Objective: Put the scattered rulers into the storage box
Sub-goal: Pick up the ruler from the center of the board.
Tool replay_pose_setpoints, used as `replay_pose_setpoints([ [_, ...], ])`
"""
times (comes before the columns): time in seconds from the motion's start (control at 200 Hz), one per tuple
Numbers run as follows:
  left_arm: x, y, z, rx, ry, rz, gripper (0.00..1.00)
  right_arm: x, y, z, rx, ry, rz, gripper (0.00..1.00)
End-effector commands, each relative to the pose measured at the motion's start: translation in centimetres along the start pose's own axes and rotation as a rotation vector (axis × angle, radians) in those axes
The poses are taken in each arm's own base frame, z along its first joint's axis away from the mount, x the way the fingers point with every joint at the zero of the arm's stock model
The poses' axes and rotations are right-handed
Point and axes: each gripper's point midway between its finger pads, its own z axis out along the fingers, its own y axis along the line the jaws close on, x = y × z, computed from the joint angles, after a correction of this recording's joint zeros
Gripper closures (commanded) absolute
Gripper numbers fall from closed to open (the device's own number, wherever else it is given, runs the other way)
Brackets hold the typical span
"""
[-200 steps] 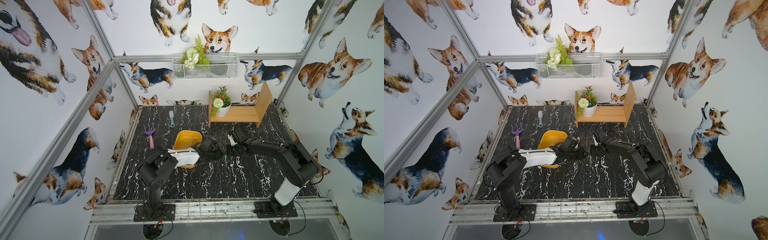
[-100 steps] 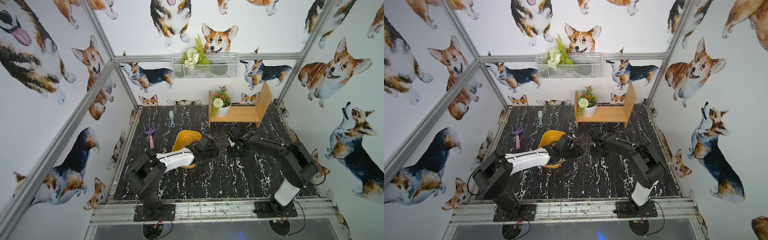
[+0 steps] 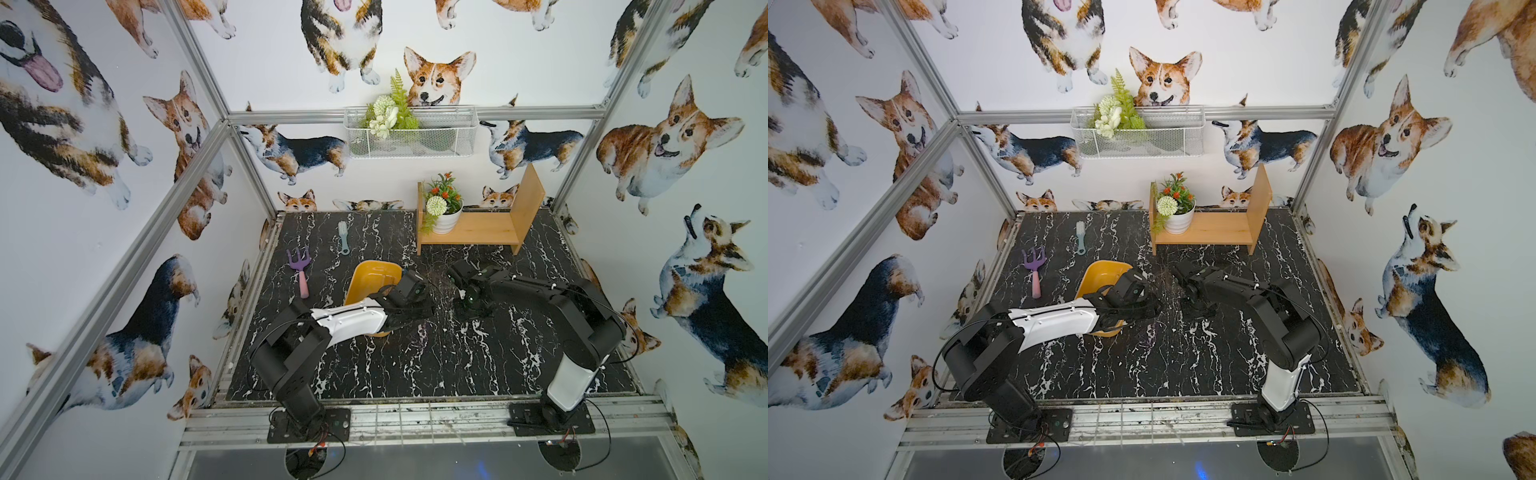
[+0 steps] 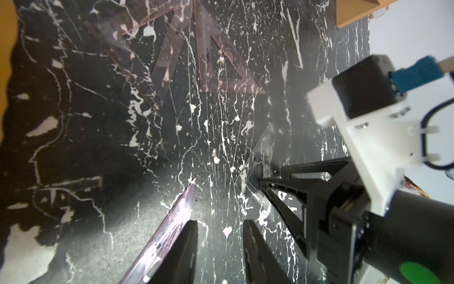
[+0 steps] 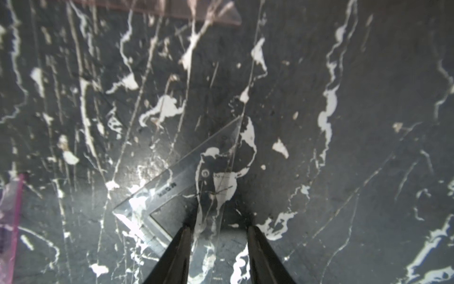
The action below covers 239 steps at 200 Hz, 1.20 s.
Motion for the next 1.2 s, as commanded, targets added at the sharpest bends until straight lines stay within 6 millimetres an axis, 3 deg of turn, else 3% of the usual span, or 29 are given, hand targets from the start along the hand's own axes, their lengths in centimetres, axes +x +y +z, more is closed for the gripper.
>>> replay_pose_setpoints([
  [0.0, 0.1, -0.1, 0.2, 0.011, 0.002, 0.002, 0.63, 0.1, -0.2, 0.5, 0.012, 0.004, 0.011, 0.58],
  [0.606, 0.8, -0.5, 1.0, 0.023, 0.019, 0.001, 0.64, -1.2, -0.2, 0.6, -0.008, -0.011, 0.044, 0.67],
  [0.846, 1.2, -0.3, 2.1, 0.028, 0.041, -0.013, 0.63, -0.2, 0.1, 1.6, -0.027, 0.033, 0.045, 0.79],
  [1.191, 2.3, -1.3, 4.7, 0.078, 0.102, -0.052, 0.62, 1.9, -0.6, 3.0, -0.074, 0.079, 0.076, 0.86],
])
